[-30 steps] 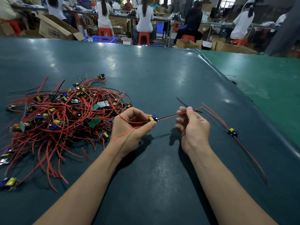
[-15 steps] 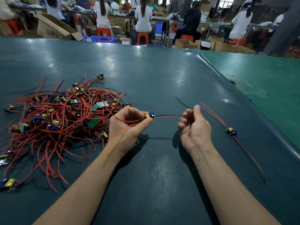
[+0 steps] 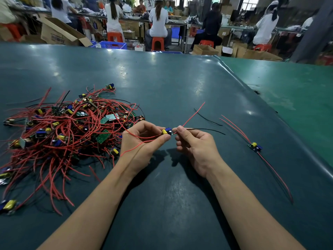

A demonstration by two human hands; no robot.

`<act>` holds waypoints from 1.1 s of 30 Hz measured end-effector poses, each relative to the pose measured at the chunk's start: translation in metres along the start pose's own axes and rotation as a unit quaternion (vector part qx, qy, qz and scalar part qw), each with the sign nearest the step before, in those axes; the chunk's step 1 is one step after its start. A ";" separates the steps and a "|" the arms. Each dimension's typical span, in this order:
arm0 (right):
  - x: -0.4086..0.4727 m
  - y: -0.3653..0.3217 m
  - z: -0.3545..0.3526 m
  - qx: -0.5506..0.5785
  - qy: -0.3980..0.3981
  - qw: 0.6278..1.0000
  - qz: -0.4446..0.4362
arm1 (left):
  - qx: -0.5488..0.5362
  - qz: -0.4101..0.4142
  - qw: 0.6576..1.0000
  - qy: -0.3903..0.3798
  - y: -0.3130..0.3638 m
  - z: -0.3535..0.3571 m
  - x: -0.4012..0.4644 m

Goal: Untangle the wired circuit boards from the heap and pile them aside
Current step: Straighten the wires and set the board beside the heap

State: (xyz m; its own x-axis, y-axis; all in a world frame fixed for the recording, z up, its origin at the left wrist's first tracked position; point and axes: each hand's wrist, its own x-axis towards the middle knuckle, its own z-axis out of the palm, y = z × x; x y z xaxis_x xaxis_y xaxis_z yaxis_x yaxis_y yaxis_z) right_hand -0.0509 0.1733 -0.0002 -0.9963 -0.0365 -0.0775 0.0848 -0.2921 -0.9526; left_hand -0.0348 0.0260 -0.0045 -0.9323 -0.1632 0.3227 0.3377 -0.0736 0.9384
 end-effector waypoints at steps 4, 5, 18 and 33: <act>0.002 -0.001 -0.001 0.024 0.005 1.000 0.013 | -0.001 -0.006 1.000 -0.013 -0.001 0.001 0.000; 0.002 -0.003 -0.001 0.041 0.002 0.999 0.020 | 0.003 -0.009 1.000 -0.016 -0.001 0.000 0.001; 0.005 0.002 0.001 -0.039 0.059 0.996 -0.060 | 0.084 0.107 0.991 0.003 -0.012 -0.003 -0.003; 0.017 -0.012 -0.021 0.095 0.137 0.985 0.050 | 0.062 0.133 0.984 0.104 -0.005 -0.001 0.000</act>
State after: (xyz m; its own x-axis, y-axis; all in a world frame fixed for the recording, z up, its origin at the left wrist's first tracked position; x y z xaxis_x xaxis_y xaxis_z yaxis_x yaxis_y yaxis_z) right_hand -0.0692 0.1966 0.0036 -0.9465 0.1777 -0.2692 0.1572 -0.4745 -0.8661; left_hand -0.0361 0.0255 -0.0093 -0.7619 -0.3595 0.5388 0.5356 0.1182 0.8362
